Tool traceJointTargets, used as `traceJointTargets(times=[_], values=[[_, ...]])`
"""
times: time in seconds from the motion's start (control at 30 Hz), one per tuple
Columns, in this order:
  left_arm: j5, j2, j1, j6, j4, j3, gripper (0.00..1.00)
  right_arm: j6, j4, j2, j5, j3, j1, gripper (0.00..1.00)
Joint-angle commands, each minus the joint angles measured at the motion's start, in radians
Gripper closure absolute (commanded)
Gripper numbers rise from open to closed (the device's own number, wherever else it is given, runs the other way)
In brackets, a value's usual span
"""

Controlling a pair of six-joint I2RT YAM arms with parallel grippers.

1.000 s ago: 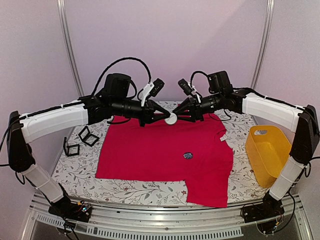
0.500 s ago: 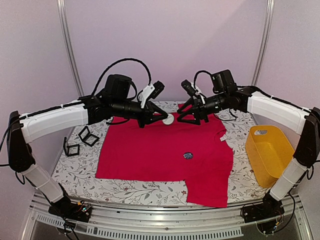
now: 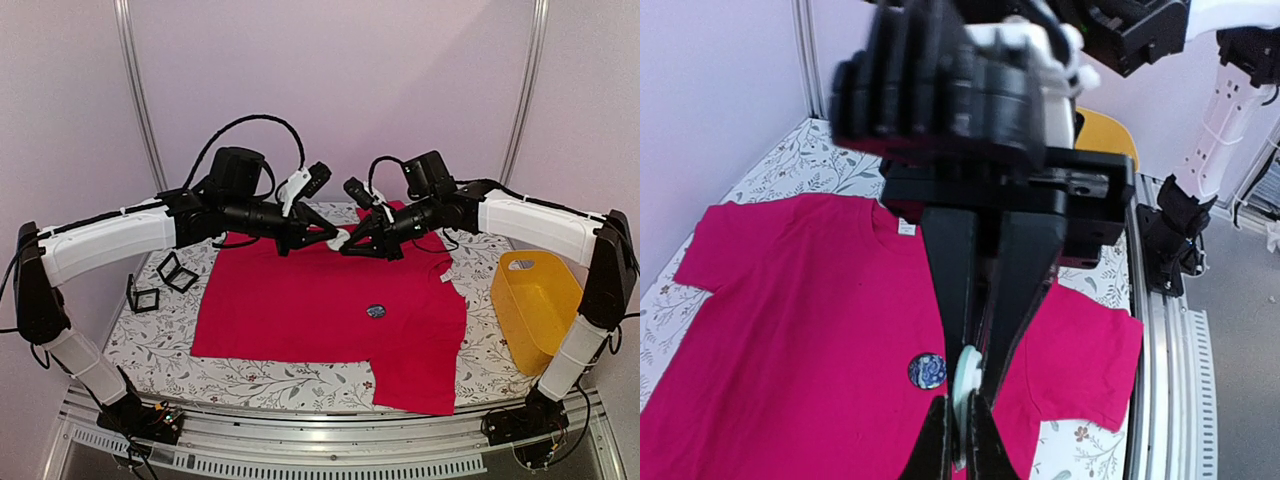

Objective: Pin the brooch onto the clothing

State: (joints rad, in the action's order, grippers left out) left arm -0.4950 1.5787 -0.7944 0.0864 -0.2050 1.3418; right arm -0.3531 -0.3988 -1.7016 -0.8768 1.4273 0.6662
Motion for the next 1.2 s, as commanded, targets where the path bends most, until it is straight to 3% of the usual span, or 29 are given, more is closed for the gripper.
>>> traceJointTargets(times=[0.0,0.27,0.3,0.37,0.4,0.5,0.57,0.63,0.7,0.93,1.17], values=[[-0.027,0.016,-0.012,0.017,-0.005,0.026,1.00,0.006,0.007,-0.007,-0.039,0.009,-0.002,1.00],[-0.043,0.026,-0.015,0.022,-0.011,0.034,1.00,0.035,0.086,0.023,-0.053,-0.028,-0.002,1.00],[-0.035,0.024,-0.014,0.014,-0.001,0.030,0.87,0.046,0.116,0.028,-0.057,-0.040,-0.002,1.00],[0.008,0.006,-0.010,-0.013,0.054,0.006,0.49,0.088,0.215,0.045,-0.069,-0.075,-0.003,1.00],[0.023,-0.012,-0.009,-0.021,0.098,-0.020,0.41,0.116,0.258,0.057,-0.078,-0.100,-0.003,1.00],[0.027,-0.112,0.001,-0.068,0.394,-0.196,0.31,0.249,0.626,0.120,-0.102,-0.252,-0.004,1.00],[-0.011,-0.169,0.003,-0.122,0.650,-0.339,0.28,0.421,0.931,0.160,-0.110,-0.365,-0.001,1.00],[-0.034,-0.185,-0.004,-0.190,0.873,-0.440,0.27,0.536,1.152,0.172,-0.093,-0.434,0.006,1.00],[-0.055,-0.160,-0.011,-0.234,0.989,-0.469,0.31,0.577,1.225,0.164,-0.063,-0.450,0.018,1.00],[-0.117,-0.075,-0.028,-0.255,1.006,-0.403,0.62,0.551,1.253,0.155,-0.024,-0.455,0.029,1.00],[-0.102,-0.063,-0.034,-0.241,0.985,-0.374,0.68,0.537,1.218,0.153,-0.023,-0.453,0.029,1.00]])
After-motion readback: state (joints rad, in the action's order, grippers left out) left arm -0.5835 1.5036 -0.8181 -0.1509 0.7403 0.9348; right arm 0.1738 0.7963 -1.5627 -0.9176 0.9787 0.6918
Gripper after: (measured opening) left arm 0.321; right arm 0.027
